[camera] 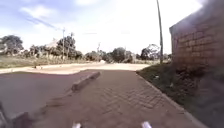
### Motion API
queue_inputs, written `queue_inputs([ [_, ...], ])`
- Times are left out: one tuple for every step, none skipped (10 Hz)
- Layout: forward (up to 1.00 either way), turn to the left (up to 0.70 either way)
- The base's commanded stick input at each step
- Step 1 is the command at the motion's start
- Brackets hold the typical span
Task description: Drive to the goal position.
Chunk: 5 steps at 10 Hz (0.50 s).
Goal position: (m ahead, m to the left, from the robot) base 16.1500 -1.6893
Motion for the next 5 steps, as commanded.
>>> queue_inputs([
  [0.69,0.00],
  [0.69,0.00],
  [0.69,0.00],
  [0.69,0.00],
  [0.69,0.00],
])
